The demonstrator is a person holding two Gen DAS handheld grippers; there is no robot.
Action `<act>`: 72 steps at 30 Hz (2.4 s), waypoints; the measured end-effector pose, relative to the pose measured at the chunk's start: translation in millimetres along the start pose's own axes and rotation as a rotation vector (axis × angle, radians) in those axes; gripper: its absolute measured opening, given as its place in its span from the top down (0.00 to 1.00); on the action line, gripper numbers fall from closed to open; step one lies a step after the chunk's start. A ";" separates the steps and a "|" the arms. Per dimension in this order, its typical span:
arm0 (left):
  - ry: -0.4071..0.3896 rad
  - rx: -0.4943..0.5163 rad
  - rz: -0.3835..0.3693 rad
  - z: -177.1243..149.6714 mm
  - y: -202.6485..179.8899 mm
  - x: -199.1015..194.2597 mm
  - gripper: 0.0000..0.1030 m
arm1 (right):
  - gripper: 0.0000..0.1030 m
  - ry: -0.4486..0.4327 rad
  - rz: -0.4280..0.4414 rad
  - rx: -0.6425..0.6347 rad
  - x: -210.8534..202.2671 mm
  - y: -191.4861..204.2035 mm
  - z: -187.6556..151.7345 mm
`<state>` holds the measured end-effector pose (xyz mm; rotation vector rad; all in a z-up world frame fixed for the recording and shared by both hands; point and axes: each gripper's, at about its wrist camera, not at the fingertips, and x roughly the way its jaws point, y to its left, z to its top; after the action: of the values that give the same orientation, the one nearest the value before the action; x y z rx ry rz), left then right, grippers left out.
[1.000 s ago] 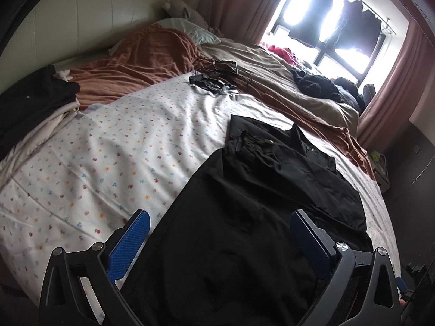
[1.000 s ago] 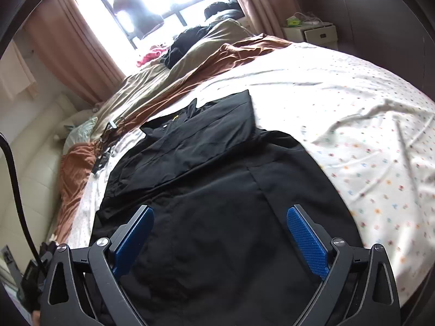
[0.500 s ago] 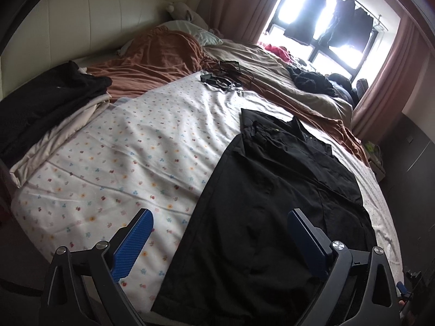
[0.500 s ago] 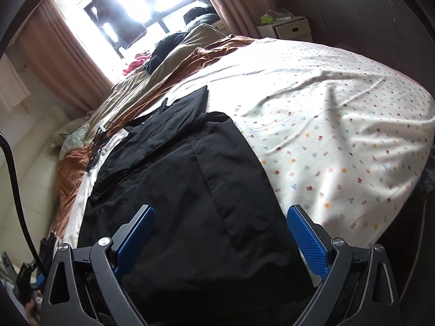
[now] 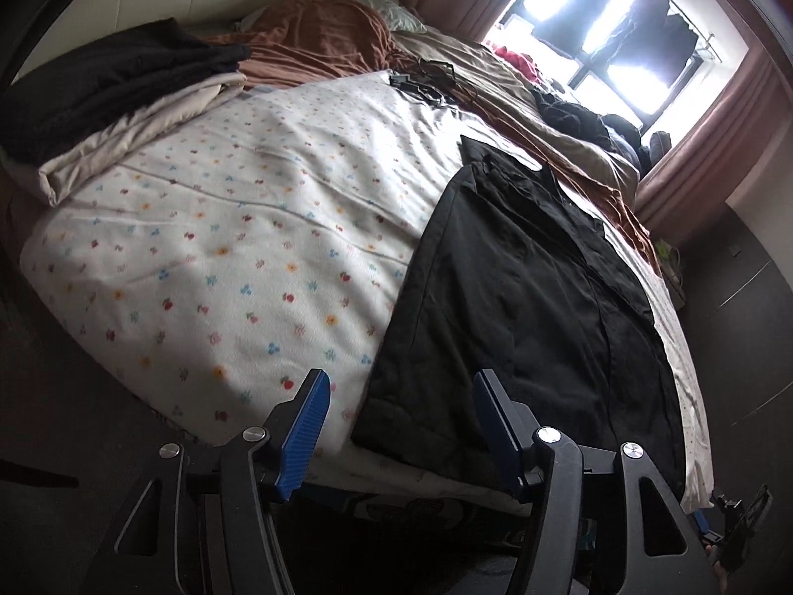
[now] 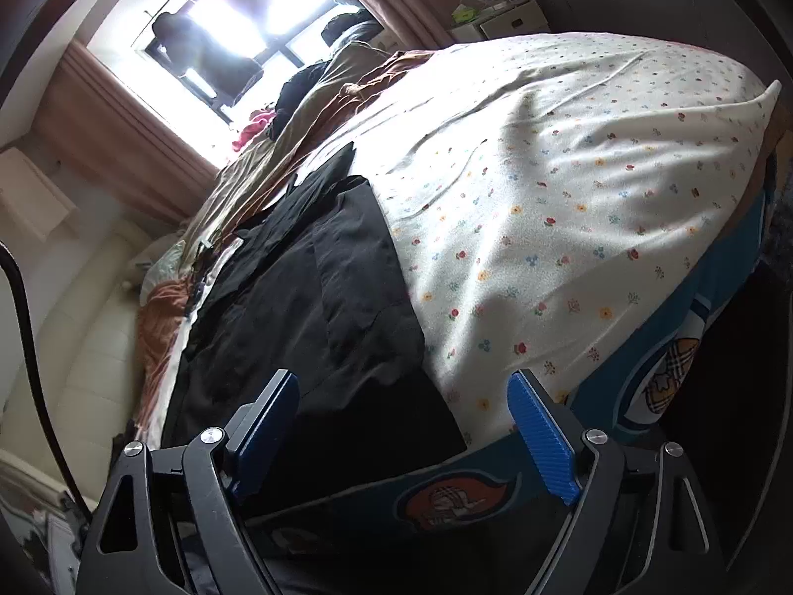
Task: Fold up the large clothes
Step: 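Press and smooth the folded jacket strip with both tools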
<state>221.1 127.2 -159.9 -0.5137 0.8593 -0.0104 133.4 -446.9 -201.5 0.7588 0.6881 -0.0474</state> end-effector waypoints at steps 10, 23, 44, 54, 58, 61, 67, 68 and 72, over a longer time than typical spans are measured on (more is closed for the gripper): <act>0.066 -0.062 -0.079 -15.4 23.6 24.4 0.46 | 0.29 0.015 0.092 0.030 23.1 -12.2 -4.1; 0.118 -0.156 -0.264 2.0 28.4 58.4 0.50 | 0.37 0.082 0.264 0.096 63.1 -21.8 -4.2; 0.170 -0.205 -0.437 -3.1 20.5 69.1 0.50 | 0.38 0.051 0.634 0.119 53.7 -33.3 -20.1; 0.152 -0.218 -0.388 -3.2 16.2 75.7 0.68 | 0.46 0.077 0.448 0.121 89.3 -8.1 -28.5; 0.148 -0.278 -0.343 0.0 23.8 84.0 0.88 | 0.91 0.061 0.390 0.180 91.5 -3.6 -24.4; 0.121 -0.307 -0.344 -0.5 28.6 77.6 0.95 | 0.95 0.025 0.422 0.183 78.2 2.8 -16.6; 0.053 -0.327 -0.399 2.5 30.5 42.8 0.99 | 0.95 -0.022 0.477 0.170 43.3 30.1 -5.7; 0.046 -0.328 -0.406 2.8 29.8 37.5 0.99 | 0.95 -0.023 0.483 0.157 37.4 36.6 -5.3; 0.013 -0.322 -0.427 0.3 28.6 9.0 0.99 | 0.95 -0.035 0.517 0.126 17.2 54.1 -7.2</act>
<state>221.7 150.5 -178.7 -0.9936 0.7542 -0.2695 157.9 -399.0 -181.9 1.0360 0.4420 0.3684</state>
